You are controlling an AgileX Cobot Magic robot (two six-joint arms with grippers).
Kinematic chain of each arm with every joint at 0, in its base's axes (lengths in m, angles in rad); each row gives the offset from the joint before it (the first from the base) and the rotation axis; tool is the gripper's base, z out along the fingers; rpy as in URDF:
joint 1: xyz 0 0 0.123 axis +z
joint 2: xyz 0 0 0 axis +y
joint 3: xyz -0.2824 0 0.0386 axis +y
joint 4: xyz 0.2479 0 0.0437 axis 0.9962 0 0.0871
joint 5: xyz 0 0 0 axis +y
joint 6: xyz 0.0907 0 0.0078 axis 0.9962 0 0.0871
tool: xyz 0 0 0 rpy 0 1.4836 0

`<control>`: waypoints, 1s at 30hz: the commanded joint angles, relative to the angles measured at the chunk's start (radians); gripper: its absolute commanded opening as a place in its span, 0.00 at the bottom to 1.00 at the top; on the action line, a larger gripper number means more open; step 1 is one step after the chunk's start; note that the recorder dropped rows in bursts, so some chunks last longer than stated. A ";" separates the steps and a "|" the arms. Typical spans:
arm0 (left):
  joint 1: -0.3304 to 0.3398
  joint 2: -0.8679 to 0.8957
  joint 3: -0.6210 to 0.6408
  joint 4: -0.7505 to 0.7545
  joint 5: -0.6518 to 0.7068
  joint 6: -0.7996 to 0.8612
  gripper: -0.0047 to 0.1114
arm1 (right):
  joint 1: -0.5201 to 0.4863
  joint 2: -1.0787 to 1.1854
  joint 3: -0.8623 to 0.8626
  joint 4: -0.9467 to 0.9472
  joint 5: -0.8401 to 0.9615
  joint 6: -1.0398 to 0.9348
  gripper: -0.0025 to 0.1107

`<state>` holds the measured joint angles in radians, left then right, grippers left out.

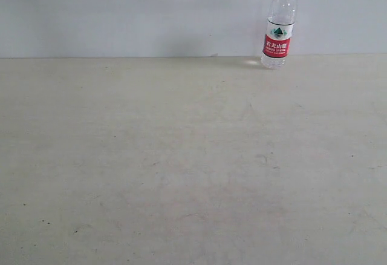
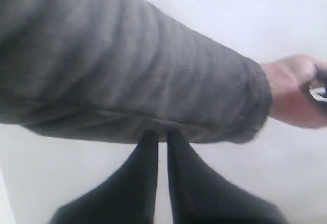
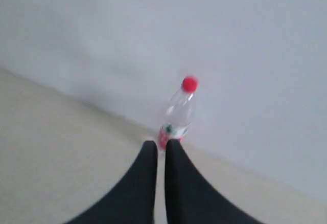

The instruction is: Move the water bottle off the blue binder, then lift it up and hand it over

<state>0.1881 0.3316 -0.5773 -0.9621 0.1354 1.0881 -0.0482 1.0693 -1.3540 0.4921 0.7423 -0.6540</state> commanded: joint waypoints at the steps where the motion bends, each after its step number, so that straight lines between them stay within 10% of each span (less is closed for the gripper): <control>1: 0.003 -0.126 0.089 0.002 -0.167 -0.020 0.08 | 0.000 -0.250 0.031 -0.118 0.042 0.002 0.02; 12: 0.003 -0.142 0.404 -0.066 -0.149 -0.109 0.08 | -0.001 -0.797 0.674 0.272 -0.288 0.000 0.02; 23: 0.003 -0.103 0.572 -0.068 -0.168 -0.112 0.08 | -0.001 -0.807 1.233 0.420 -0.774 0.140 0.02; 30: 0.003 -0.103 0.577 -0.074 -0.125 -0.114 0.08 | -0.001 -0.805 1.354 0.342 -0.685 -0.005 0.02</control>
<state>0.1881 0.2258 -0.0035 -1.0253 -0.0093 0.9840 -0.0482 0.2636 -0.0081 0.8922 -0.0156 -0.5514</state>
